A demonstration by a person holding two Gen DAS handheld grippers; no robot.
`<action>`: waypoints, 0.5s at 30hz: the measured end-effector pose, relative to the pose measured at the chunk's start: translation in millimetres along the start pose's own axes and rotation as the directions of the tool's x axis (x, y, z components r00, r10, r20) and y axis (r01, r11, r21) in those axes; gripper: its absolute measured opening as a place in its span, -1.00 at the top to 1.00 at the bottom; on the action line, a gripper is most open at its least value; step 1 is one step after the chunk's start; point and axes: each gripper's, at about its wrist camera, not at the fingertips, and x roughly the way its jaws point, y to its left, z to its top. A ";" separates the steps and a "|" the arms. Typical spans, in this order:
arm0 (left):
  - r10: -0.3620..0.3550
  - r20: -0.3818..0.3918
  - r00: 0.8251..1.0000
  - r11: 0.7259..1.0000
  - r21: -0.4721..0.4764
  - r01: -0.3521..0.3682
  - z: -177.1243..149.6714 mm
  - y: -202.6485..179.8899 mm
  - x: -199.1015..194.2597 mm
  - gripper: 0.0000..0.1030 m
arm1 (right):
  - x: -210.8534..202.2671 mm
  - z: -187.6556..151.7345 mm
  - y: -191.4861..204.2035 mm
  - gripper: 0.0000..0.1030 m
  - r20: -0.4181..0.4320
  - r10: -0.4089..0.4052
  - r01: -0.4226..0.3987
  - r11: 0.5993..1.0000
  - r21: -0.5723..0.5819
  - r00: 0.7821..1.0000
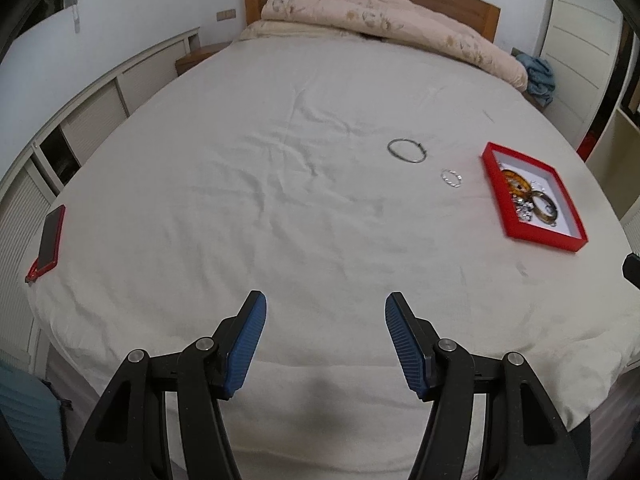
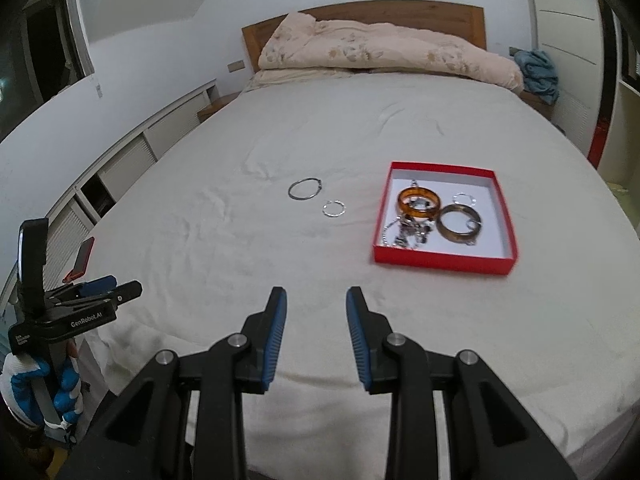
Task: Organize jewelry
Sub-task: 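Withdraw both tools from the box and pull back from the bed, then grasp the silver bangle with the left tool while the right tool grasps the other twisted hoop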
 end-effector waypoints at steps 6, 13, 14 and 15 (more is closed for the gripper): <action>-0.005 -0.064 0.998 1.000 -0.005 0.005 14.8 6.3 42.2 -0.19 | 52.0 22.8 5.9 0.43 -0.061 0.037 -0.039 0.998 -0.040 0.997; -0.018 -0.130 0.991 0.999 -0.032 0.014 45.5 8.4 98.6 -0.19 | 126.4 58.4 6.7 0.33 -0.137 0.042 -0.056 0.993 -0.105 0.990; -0.021 -0.136 0.991 0.999 -0.037 0.016 50.5 8.3 105.3 -0.19 | 134.9 62.6 6.2 0.27 -0.145 0.043 -0.060 0.992 -0.111 0.989; -0.023 -0.143 0.989 0.999 -0.038 0.018 55.9 8.0 113.1 -0.19 | 143.9 67.1 5.5 0.18 -0.150 0.043 -0.061 0.991 -0.118 0.988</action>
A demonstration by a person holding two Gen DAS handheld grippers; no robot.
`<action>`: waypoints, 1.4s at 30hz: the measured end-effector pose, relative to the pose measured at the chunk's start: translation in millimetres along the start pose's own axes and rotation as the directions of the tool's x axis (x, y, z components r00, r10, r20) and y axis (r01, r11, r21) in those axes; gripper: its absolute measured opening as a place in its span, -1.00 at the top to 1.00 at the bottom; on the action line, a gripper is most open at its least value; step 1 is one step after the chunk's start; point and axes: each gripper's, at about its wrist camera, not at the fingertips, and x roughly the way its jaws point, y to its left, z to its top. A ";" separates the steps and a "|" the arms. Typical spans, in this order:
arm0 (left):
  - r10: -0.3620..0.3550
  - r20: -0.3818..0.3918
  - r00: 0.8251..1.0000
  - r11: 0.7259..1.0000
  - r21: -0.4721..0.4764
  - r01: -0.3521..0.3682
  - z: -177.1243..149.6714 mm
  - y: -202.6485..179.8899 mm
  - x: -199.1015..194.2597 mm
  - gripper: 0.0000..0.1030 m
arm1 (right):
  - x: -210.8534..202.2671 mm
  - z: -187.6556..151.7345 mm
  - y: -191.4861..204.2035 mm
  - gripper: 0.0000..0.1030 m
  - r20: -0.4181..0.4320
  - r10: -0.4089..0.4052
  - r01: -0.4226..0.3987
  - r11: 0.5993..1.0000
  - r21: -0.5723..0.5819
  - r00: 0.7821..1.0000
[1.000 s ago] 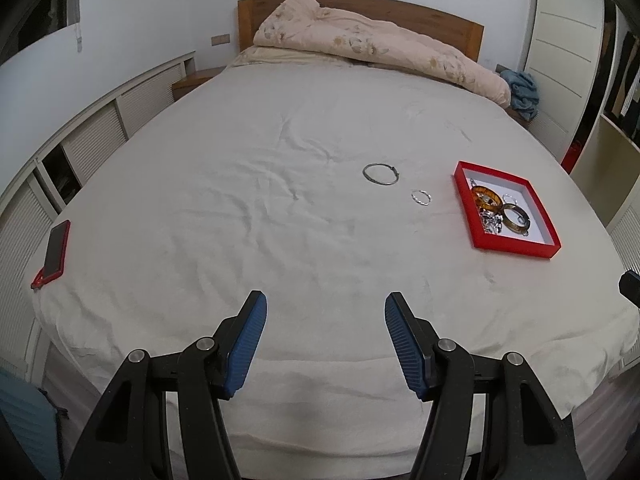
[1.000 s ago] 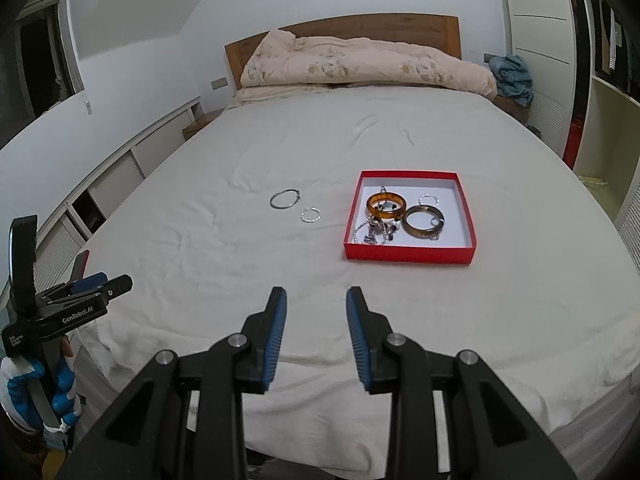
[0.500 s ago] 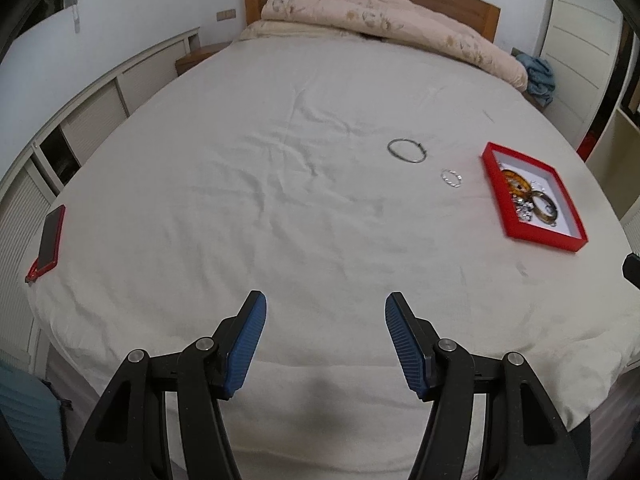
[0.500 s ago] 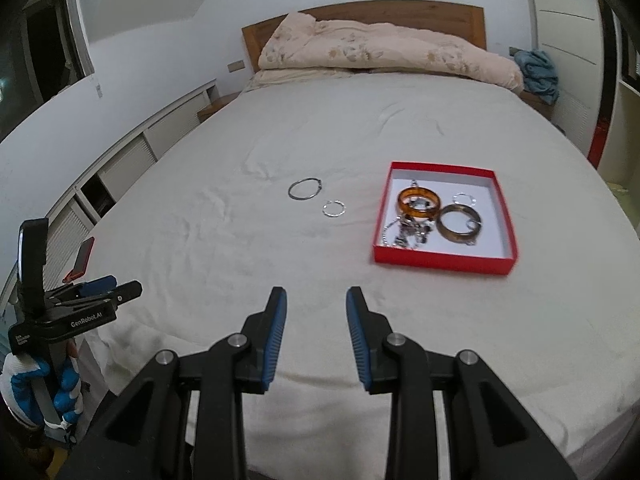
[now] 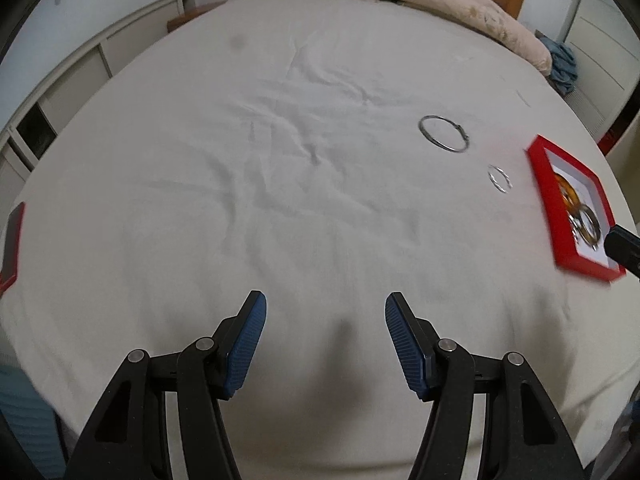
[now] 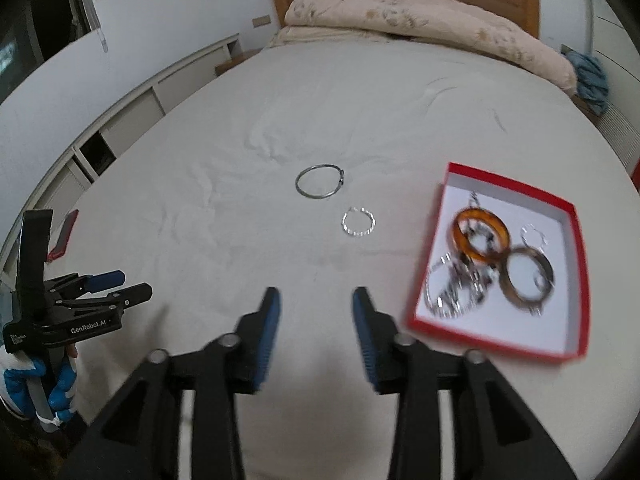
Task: Organize jewelry
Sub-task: 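Grasp the silver bangle with the left tool while the right tool grasps the other twisted hoop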
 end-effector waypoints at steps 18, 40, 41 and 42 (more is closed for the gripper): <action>-0.120 -0.023 0.993 0.993 0.013 0.120 119.6 -48.0 89.2 -0.18 | 138.2 66.9 -28.7 0.17 -0.207 -0.017 -0.005 0.994 -0.105 0.978; -0.082 -0.067 0.994 0.978 0.185 0.093 157.3 -97.8 140.9 -0.16 | 170.9 60.5 -35.0 0.28 -0.255 0.000 -0.032 0.992 -0.123 0.967; -0.078 -0.063 0.995 0.977 0.192 0.089 159.4 -99.9 142.4 -0.10 | 169.9 58.9 -35.0 0.28 -0.251 0.002 -0.032 0.993 -0.115 0.968; -0.073 -0.057 0.996 0.976 0.200 0.083 160.1 -101.0 142.8 -0.05 | 168.9 57.1 -34.6 0.28 -0.247 0.004 -0.032 0.994 -0.109 0.969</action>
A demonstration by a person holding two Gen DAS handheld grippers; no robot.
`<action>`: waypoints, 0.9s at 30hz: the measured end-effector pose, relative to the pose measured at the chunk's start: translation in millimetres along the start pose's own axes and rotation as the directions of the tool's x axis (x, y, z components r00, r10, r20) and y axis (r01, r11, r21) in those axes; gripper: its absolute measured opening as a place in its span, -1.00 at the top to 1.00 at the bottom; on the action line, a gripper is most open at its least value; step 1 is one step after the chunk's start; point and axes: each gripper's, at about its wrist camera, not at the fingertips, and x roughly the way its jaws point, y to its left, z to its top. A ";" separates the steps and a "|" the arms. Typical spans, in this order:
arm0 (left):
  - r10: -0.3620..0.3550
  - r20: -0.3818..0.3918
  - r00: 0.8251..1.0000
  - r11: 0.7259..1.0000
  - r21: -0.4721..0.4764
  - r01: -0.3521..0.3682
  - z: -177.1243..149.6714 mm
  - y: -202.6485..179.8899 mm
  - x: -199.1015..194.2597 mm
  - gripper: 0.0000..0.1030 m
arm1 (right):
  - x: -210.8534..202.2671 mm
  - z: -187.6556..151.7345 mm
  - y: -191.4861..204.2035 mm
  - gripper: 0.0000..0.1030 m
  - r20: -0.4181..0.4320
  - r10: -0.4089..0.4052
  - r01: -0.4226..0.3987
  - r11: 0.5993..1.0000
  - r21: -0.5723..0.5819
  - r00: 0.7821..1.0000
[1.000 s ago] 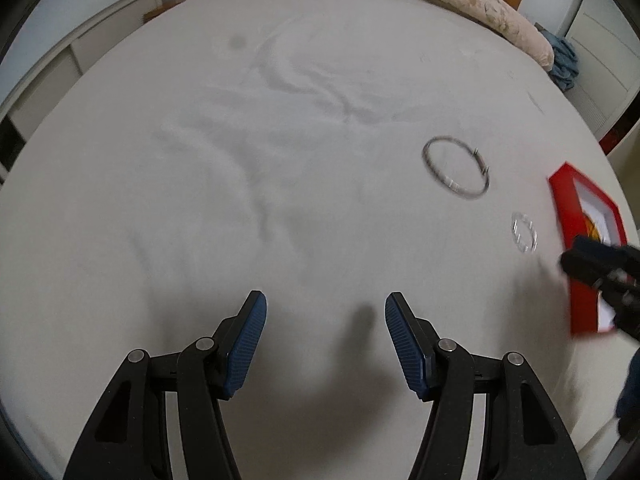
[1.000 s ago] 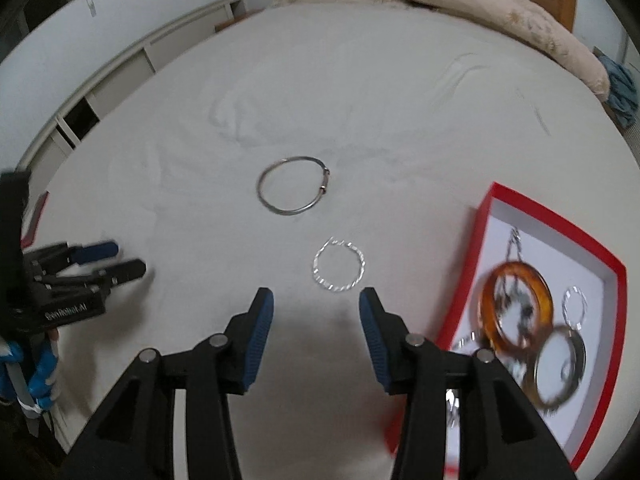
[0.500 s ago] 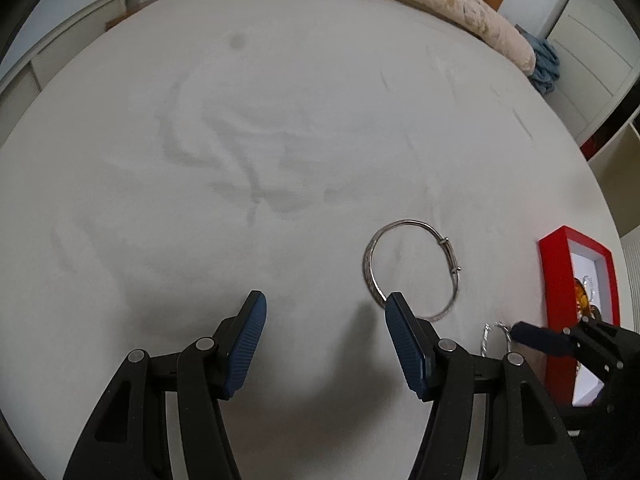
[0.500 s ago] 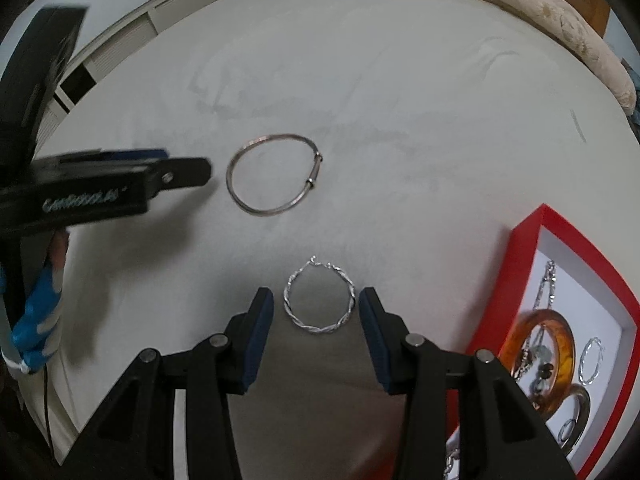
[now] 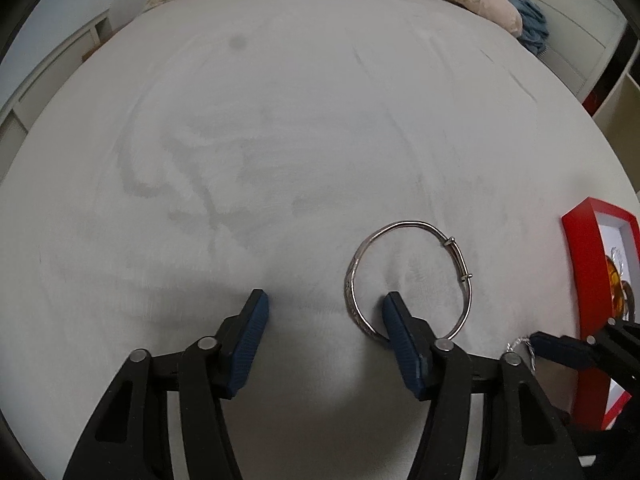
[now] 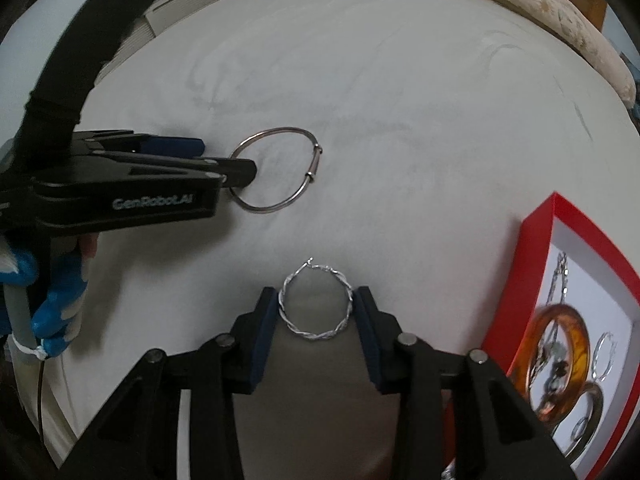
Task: Organize jewelry
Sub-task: 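Grasp the silver bangle with the left tool while the right tool grasps the other twisted hoop, then carry the silver bangle and hoop into the red box and open both tools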
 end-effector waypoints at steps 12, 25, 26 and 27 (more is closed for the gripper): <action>0.011 0.028 1.000 1.000 0.023 -0.012 -18.3 -6.4 -20.2 0.93 | -16.6 -36.4 5.6 0.29 0.046 0.019 -0.022 0.998 0.063 0.999; 0.072 0.065 0.995 0.997 -0.005 -0.072 -53.1 18.3 -76.6 0.93 | -81.1 -75.5 10.2 0.29 0.150 0.061 -0.076 0.992 0.098 0.987; 0.075 0.069 0.995 0.997 -0.006 -0.075 -55.0 17.6 -81.2 0.93 | -86.0 -77.8 10.5 0.29 0.157 0.061 -0.077 0.992 0.100 0.986; 0.077 0.073 0.994 0.997 -0.008 -0.077 -58.0 18.9 -87.1 0.93 | -90.5 -80.5 11.7 0.29 0.164 0.060 -0.077 0.992 0.102 0.985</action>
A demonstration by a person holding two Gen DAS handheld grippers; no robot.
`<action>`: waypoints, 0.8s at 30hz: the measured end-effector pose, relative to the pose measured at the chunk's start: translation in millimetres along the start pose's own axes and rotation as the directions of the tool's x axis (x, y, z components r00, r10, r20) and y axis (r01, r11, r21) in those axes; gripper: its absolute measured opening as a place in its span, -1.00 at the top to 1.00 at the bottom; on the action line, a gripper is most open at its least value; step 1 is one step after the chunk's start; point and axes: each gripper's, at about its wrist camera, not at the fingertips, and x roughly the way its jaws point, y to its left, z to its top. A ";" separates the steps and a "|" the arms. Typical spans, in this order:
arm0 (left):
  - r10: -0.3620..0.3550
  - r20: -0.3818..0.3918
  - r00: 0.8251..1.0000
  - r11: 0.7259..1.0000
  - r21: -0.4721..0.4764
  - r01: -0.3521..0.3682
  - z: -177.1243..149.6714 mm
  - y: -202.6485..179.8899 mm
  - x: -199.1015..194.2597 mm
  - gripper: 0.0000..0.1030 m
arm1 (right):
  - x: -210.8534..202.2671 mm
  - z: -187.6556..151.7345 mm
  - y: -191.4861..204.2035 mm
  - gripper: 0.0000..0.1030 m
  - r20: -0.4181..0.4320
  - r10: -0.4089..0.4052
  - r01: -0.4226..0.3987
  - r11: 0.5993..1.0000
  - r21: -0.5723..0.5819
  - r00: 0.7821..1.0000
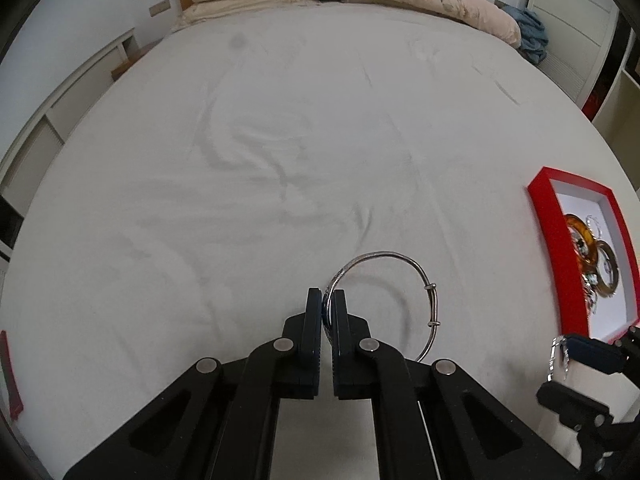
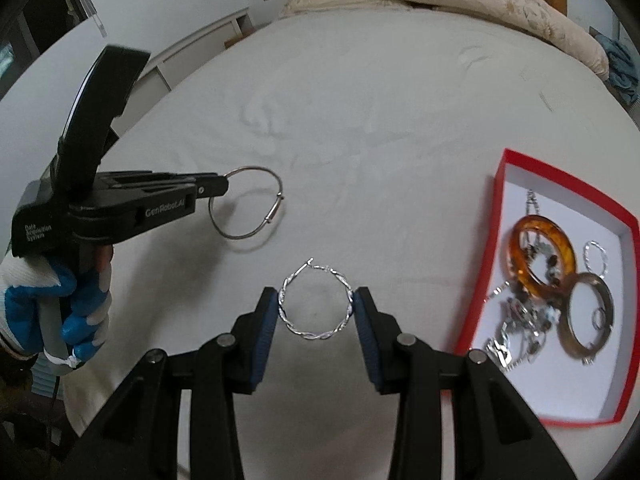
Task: Organize jewelry
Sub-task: 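Carry the silver bangle and hoop into the red box and open both tools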
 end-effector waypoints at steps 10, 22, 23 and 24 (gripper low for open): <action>0.004 0.064 0.998 0.999 0.050 -0.007 -2.8 -38.3 -50.7 0.93 | -63.8 -39.5 -21.6 0.29 0.076 -0.024 0.020 0.998 0.053 0.997; -0.130 0.094 0.987 0.981 0.159 0.114 21.5 -146.9 -70.7 0.93 | -98.5 -46.1 -106.4 0.29 0.102 -0.159 0.142 0.978 0.150 0.982; -0.142 0.090 0.986 0.977 0.173 0.125 24.1 -158.6 -67.2 0.93 | -99.3 -46.0 -115.3 0.29 0.099 -0.170 0.153 0.976 0.157 0.980; -0.150 0.086 0.985 0.974 0.183 0.133 26.1 -168.0 -63.5 0.93 | -99.4 -45.3 -122.9 0.29 0.097 -0.179 0.162 0.973 0.164 0.979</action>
